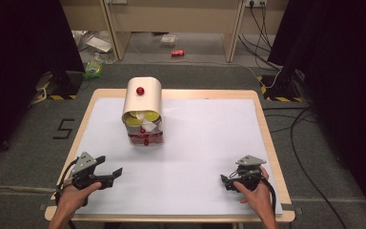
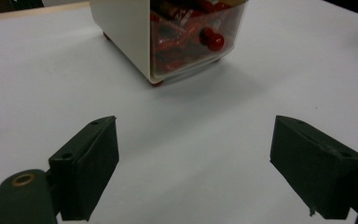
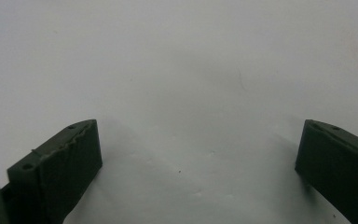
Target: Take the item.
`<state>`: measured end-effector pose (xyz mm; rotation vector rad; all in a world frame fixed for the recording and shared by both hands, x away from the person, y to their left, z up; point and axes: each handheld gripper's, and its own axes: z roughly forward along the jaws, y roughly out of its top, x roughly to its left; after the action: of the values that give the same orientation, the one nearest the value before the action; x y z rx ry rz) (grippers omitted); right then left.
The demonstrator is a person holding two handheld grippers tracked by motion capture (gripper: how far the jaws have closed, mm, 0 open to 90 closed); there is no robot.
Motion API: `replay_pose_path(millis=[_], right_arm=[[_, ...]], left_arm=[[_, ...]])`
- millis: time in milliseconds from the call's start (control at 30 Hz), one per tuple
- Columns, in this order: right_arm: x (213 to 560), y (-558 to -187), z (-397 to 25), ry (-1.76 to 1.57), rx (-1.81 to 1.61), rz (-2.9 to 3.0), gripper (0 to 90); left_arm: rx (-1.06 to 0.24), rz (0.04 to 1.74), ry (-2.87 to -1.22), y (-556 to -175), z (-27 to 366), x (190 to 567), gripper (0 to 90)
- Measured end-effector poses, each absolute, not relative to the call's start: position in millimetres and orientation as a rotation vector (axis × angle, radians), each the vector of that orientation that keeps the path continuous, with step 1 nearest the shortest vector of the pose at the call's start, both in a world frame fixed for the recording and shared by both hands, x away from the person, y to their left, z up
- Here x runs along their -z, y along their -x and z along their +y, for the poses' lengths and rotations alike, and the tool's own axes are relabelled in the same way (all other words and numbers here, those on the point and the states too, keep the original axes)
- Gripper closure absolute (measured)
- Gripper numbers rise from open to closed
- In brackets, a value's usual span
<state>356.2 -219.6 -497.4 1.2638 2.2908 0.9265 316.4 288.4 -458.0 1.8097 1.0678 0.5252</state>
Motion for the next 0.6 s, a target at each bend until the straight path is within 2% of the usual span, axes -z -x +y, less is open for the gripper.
replay_pose_path(millis=[600], right_arm=[[497.5, -356.2, -219.6, -1.266, -0.927, 2.291, 0.6]], left_arm=[[-0.596, 0.916, -1.736, -331.8, 251.9, 418.9, 15.3]])
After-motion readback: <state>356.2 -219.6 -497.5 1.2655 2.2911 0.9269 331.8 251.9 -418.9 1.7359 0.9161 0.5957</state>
